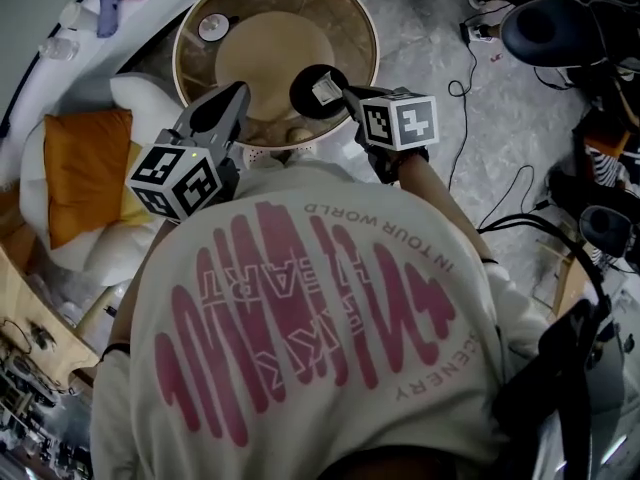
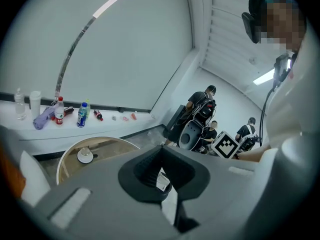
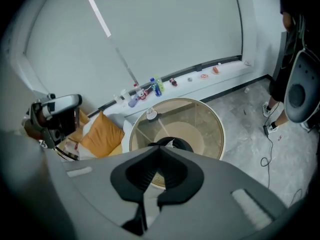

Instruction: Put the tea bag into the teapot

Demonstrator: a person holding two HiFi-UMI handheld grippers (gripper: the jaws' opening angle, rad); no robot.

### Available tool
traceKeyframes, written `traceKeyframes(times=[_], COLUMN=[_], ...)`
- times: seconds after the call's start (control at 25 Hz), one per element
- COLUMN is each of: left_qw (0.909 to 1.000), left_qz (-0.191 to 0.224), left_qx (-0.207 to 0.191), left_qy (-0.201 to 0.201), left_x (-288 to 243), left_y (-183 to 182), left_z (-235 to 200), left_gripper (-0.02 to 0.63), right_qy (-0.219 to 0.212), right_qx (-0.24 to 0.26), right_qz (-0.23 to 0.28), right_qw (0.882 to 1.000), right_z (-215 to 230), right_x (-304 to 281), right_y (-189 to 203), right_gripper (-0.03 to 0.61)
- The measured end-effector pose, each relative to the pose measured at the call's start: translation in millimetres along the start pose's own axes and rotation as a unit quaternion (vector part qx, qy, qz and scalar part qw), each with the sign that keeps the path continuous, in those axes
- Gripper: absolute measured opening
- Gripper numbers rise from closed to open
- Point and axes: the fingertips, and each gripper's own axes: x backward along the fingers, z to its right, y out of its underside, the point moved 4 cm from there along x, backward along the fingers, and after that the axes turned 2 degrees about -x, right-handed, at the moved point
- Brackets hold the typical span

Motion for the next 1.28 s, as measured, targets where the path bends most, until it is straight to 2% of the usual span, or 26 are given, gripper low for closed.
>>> traceKeyframes(times=[0.12,0.24,0.44,0.64,0.84,0.92,1.08,1.28], left_qw=[0.9999,0.9999,0.9996,0.9992,0.9987,0.9987,0.9985,0.9985], left_qz=[0.001,0.000,0.002,0.009,0.020,0.024,0.031,0.032], left_qx=[-0.008,-0.007,-0.011,-0.029,-0.040,-0.041,-0.043,-0.042], left_qy=[0.007,0.013,0.026,0.027,0.022,0.019,0.016,0.017], left_x=[0.3,1.1,-3.8,-1.6,5.5,8.9,14.8,18.9], left_y=[-2.9,-3.9,-8.0,-15.7,-25.5,-28.9,-34.2,-33.4], left_z=[5.2,7.7,5.1,9.1,0.3,-4.0,-10.7,-14.4], left_gripper=[0.015,0.015,0.015,0.015,0.015,0.015,0.015,0.015], right_qy=[-0.026,-0.060,-0.117,-0.145,-0.165,-0.163,-0.146,-0.133], right_qx=[-0.034,-0.071,-0.134,-0.117,-0.126,-0.119,-0.096,-0.098], right_qz=[0.039,0.089,0.199,0.271,0.323,0.333,0.335,0.331], right_qw=[0.998,0.992,0.964,0.945,0.923,0.921,0.926,0.929], right_z=[-5.9,-12.4,-19.5,-27.2,-32.7,-35.0,-41.1,-43.4], right_x=[11.1,21.0,40.3,65.5,81.3,84.7,85.8,82.0], right_y=[-0.7,-5.5,-22.6,-28.0,-40.8,-44.7,-47.6,-44.9], right_gripper=[0.006,0.006,0.006,0.006,0.005,0.005,0.005,0.005])
